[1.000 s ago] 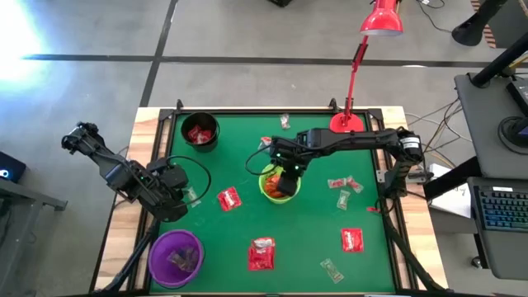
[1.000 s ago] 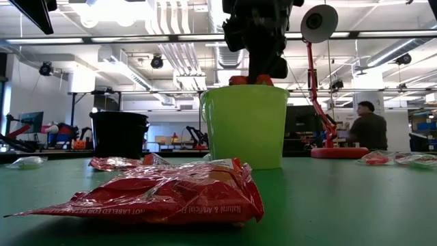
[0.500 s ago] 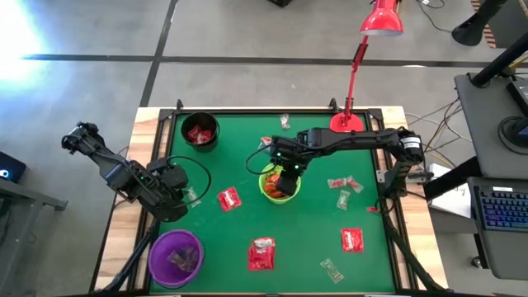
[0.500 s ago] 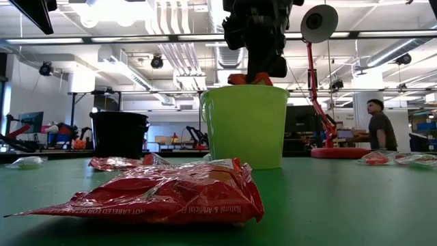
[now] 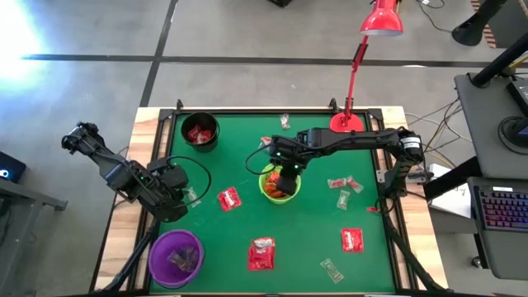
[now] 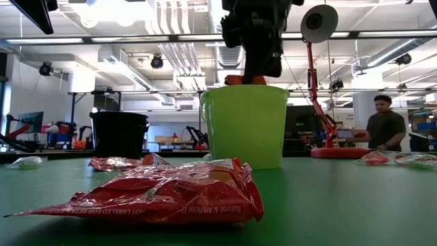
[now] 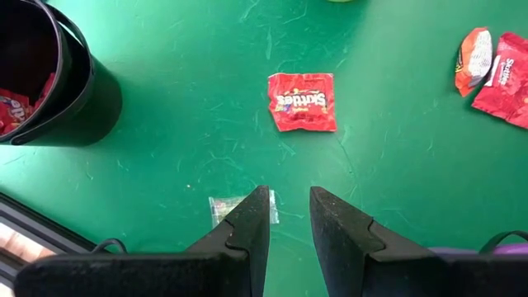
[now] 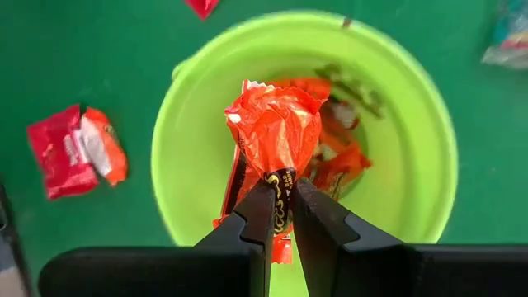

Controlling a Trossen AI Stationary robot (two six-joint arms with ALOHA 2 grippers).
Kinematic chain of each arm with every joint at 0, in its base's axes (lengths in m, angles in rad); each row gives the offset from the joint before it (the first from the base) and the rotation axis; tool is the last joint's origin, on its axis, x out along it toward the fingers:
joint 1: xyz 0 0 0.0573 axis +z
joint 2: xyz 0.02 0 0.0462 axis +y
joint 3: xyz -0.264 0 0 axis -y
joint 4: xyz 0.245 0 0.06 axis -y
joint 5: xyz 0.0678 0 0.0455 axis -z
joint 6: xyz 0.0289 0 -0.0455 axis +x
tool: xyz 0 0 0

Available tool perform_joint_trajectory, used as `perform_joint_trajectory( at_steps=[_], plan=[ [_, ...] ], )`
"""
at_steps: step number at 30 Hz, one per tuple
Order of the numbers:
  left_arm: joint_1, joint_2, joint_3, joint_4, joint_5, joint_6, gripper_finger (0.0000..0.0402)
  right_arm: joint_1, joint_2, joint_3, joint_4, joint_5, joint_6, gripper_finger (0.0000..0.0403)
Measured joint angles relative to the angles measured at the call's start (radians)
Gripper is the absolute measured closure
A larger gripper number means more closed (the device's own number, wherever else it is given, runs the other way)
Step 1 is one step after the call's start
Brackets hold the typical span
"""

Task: Sort candy
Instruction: Put the orange chocolate into the green bucket

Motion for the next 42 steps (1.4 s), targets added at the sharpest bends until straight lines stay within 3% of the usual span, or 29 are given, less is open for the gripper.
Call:
perform_joint_trajectory(
  at_steps=[3,18,27,42],
  plan=[
    [0.000,0.000,0.000,0.002,0.000,0.000,0.0330,0.000,0.003,0.000,0.003,0.043,-0.011,0.0369],
    [0.000,0.000,0.000,0.007,0.000,0.000,0.0330,0.000,0.005,0.000,0.015,0.043,-0.001,0.0369],
    [0.000,0.000,0.000,0.007,0.000,0.000,0.0330,-0.002,0.006,0.000,0.025,0.056,-0.288,0.0369],
    [0.000,0.000,0.000,0.014,0.000,0.008,0.0330,-0.002,0.006,0.000,0.138,0.070,-0.234,0.0369]
  ],
)
